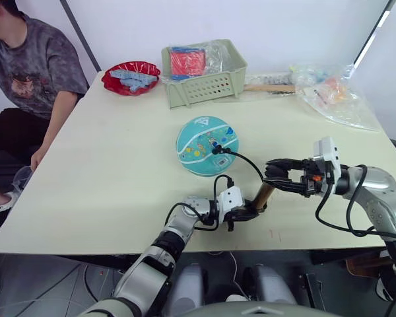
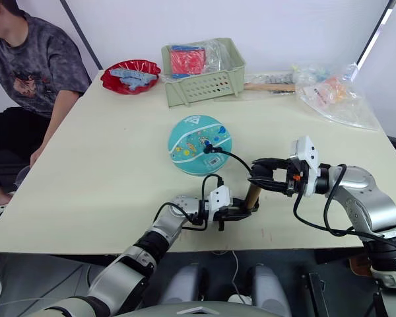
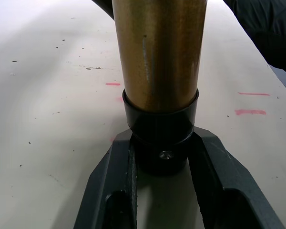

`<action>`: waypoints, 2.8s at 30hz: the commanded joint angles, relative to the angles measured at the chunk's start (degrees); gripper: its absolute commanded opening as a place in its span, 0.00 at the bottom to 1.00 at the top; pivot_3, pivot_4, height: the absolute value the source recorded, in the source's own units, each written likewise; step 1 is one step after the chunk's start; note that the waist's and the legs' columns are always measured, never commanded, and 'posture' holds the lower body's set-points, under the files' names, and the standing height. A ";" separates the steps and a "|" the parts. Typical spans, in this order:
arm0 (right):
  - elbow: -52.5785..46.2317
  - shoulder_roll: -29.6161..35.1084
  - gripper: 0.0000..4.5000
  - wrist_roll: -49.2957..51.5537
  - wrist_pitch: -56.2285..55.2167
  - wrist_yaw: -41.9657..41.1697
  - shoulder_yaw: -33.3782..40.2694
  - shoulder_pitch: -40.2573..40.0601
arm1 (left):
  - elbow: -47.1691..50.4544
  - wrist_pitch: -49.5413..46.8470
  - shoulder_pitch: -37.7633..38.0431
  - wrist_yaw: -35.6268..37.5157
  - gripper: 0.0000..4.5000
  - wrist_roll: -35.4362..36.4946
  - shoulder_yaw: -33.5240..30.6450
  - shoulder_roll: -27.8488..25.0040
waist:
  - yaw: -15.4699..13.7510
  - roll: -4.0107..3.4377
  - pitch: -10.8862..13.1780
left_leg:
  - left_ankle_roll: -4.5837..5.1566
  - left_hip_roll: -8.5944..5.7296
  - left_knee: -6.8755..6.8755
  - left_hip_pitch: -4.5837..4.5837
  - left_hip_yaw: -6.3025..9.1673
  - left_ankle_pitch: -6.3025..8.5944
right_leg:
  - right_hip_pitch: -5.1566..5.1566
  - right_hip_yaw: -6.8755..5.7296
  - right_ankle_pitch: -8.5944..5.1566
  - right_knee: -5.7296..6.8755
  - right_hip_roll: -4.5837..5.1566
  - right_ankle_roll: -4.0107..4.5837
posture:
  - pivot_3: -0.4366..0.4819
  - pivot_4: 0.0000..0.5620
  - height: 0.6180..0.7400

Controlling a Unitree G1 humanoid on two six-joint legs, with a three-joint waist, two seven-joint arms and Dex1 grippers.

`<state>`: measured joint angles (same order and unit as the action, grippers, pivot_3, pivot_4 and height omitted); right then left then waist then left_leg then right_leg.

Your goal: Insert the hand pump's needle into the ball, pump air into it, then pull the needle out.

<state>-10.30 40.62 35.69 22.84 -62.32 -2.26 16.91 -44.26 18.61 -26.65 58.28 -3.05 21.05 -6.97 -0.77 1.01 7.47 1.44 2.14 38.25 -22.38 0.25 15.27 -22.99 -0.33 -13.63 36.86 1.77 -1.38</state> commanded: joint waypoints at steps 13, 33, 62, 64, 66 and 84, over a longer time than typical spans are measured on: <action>-0.82 12.31 0.40 14.94 17.98 0.10 14.54 17.06 | -4.31 -1.34 2.44 0.93 0.24 -3.36 2.81 -0.87 | -0.09 -0.30 0.34 | 0.00 -0.05 0.04 -0.33 0.03 0.00 | -0.23 -0.01 0.08 -0.02 0.12 -0.07 | 0.48 0.27 0.98; -3.74 10.85 0.40 13.12 19.18 0.95 10.97 12.15 | -5.36 -0.88 1.84 0.75 0.24 -3.38 2.51 -0.81 | -0.04 -0.37 0.35 | 0.00 -0.04 0.06 -0.25 0.01 0.00 | -0.20 0.03 0.09 0.00 0.10 -0.12 | 0.48 0.27 0.98; -1.93 0.03 0.40 2.91 6.74 4.14 6.71 3.95 | -4.88 -0.37 2.78 0.22 0.24 -3.58 2.70 -0.95 | 0.02 -0.12 -0.01 | -0.01 0.03 -0.05 0.41 0.11 0.01 | 0.33 0.08 -0.13 -0.01 0.14 -0.21 | 0.48 0.27 0.98; -2.47 0.74 0.40 5.73 9.31 4.63 9.10 6.25 | -4.91 -0.37 2.77 0.24 0.24 -3.53 2.72 -0.98 | 0.01 -0.22 0.17 | -0.01 0.02 -0.04 0.38 0.11 0.01 | 0.30 0.09 -0.11 -0.01 0.17 -0.17 | 0.48 0.27 0.98; -3.21 2.45 0.40 10.58 14.70 5.26 11.66 9.29 | -5.07 -0.28 2.71 0.31 0.24 -3.48 2.75 -1.02 | 0.01 -0.29 0.35 | -0.01 0.00 -0.04 0.35 0.10 0.01 | 0.29 0.09 -0.06 -0.02 0.17 -0.09 | 0.48 0.27 0.98; 0.04 12.34 0.40 20.77 27.22 5.25 18.76 26.02 | -7.20 0.39 1.24 0.18 0.24 -3.60 2.61 -0.60 | -0.10 -0.53 0.77 | 0.00 -0.05 0.06 -0.47 0.08 0.00 | -0.37 0.10 0.08 -0.04 0.23 -0.09 | 0.48 0.27 0.98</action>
<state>-9.00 51.49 55.62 52.54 -57.30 11.20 39.61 -46.02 20.93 -27.99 58.40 -2.63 20.91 -6.17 -0.87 0.48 8.25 1.44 2.09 38.31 -22.85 0.32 15.27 -23.37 -0.20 -13.54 36.82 2.00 -1.49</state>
